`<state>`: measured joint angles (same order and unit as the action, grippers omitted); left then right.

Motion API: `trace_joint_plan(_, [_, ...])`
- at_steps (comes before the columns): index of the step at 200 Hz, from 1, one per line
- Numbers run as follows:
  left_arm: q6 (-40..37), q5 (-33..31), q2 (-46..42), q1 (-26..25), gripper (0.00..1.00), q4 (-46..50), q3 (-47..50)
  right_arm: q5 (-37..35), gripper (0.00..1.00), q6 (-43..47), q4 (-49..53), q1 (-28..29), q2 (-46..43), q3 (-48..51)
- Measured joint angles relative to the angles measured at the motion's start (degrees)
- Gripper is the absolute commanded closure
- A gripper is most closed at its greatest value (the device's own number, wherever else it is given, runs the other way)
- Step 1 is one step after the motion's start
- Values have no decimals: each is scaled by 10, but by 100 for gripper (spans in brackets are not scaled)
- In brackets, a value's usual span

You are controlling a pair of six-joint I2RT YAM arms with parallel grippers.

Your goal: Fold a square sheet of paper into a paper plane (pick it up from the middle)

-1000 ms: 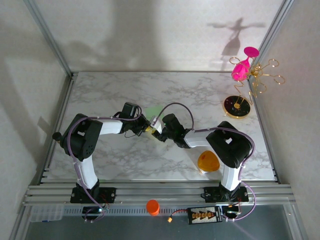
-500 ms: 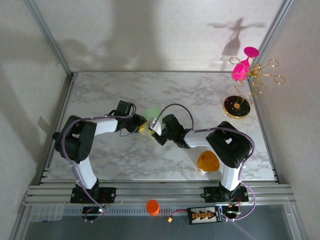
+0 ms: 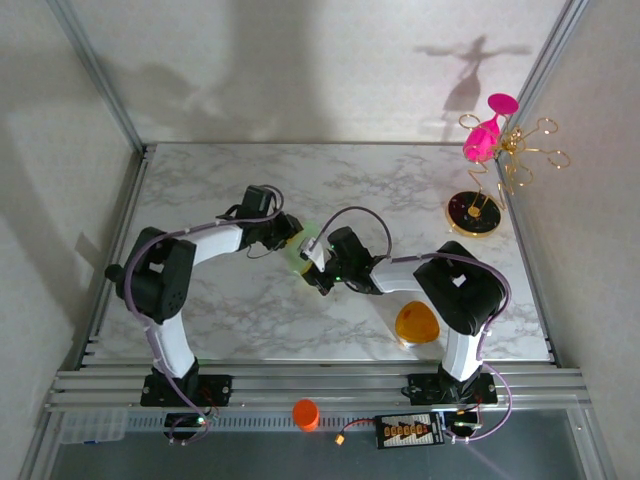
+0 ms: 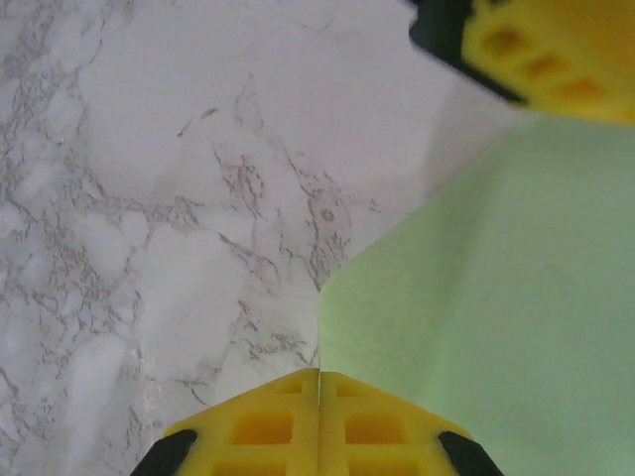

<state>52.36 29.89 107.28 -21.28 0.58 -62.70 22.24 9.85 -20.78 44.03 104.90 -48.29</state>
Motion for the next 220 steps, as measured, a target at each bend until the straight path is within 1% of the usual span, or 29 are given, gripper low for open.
trace_joint_plan(43, [-23, -24, 67, -7, 83, 46, -47, 17, 96, -38, -11, -20, -6, 3])
trace_joint_plan(90, [-48, -57, 84, -13, 87, 92, -85, 13, 96, -71, -11, -33, -6, 3])
trace_joint_plan(139, [-64, -66, 91, -18, 88, 106, -99, -31, 96, -94, 2, -37, -3, -23])
trace_joint_plan(220, [-76, -66, 95, -20, 89, 107, -104, -72, 96, -108, 31, -37, 35, -51])
